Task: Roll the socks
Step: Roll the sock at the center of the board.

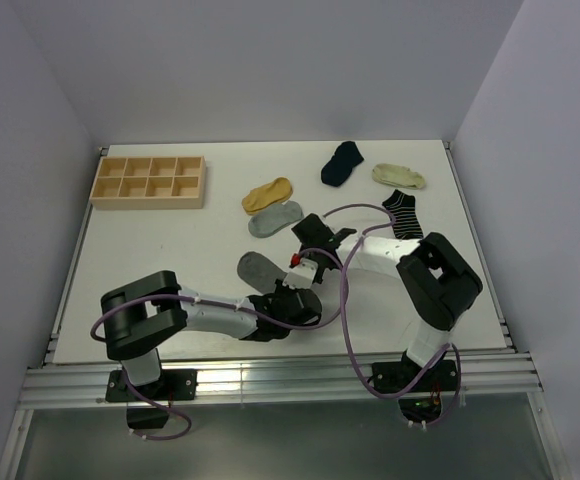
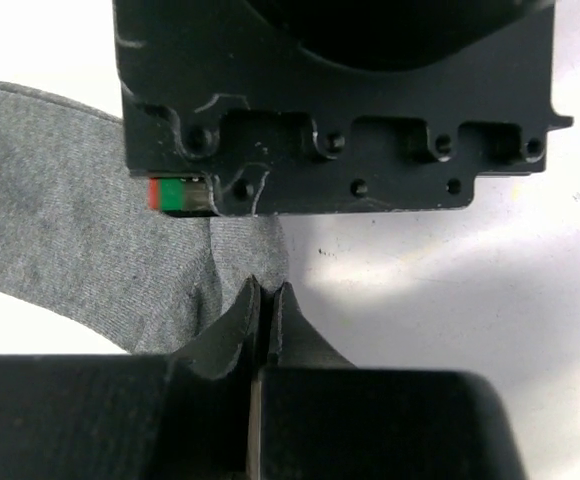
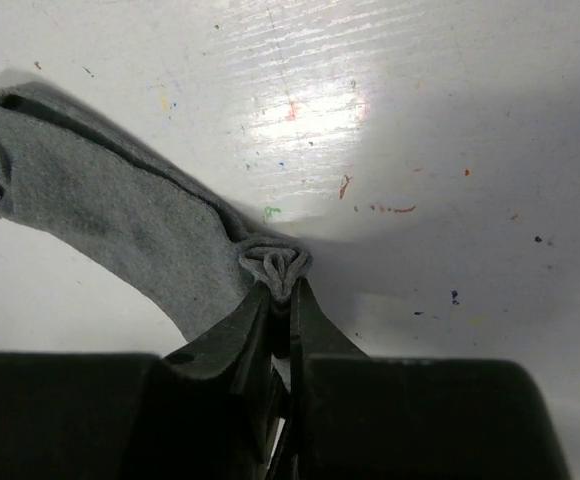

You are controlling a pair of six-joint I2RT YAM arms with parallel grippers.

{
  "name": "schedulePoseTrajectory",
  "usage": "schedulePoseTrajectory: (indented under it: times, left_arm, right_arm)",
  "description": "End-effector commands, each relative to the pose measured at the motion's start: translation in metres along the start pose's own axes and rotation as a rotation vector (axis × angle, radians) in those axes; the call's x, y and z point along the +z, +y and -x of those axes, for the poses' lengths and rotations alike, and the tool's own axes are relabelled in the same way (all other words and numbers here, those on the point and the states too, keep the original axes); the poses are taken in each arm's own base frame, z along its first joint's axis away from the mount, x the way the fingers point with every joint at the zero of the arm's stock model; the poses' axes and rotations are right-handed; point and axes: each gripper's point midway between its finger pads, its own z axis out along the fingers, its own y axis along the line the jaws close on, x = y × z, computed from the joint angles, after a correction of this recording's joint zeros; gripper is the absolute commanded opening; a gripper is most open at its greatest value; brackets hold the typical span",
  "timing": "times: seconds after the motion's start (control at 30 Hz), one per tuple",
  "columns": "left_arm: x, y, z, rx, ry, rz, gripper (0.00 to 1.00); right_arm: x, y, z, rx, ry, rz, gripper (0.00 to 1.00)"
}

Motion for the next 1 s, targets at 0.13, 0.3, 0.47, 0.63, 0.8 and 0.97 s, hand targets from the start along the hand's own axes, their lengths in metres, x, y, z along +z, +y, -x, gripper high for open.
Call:
schedulePoseTrajectory:
  times: [0.13, 0.3, 0.47, 0.63, 0.8, 0.97]
  left_arm:
    - [-0.023, -0.021, 0.005, -0.154, 0.061, -0.245, 0.01]
    - [-0.027, -0.015, 0.005, -0.324, 0.113, -0.374, 0.01]
    - [-0.021, 0.001, 0.004, -0.492, 0.157, -0.456, 0.01]
    - [-0.021, 0.004, 0.008, -0.652, 0.205, -0.569, 0.01]
    - [-0.019, 0.007, 0.012, -0.767, 0.231, -0.626, 0.01]
    - [-0.021, 0.015, 0.016, -0.862, 0.227, -0.677, 0.01]
  right_arm:
    - [-0.016, 0.014, 0.002, 0.014, -0.073, 0.12, 0.29]
    - [-0.029, 0.018, 0.01, 0.056, -0.146, 0.18, 0.41]
    - [-0.036, 0.018, 0.013, 0.091, -0.186, 0.238, 0.47]
    - [-0.036, 0.018, 0.01, 0.097, -0.186, 0.27, 0.51]
    - [-0.026, 0.015, 0.003, 0.111, -0.158, 0.281, 0.51]
    - [-0.022, 0.017, 0.0, 0.113, -0.146, 0.308, 0.51]
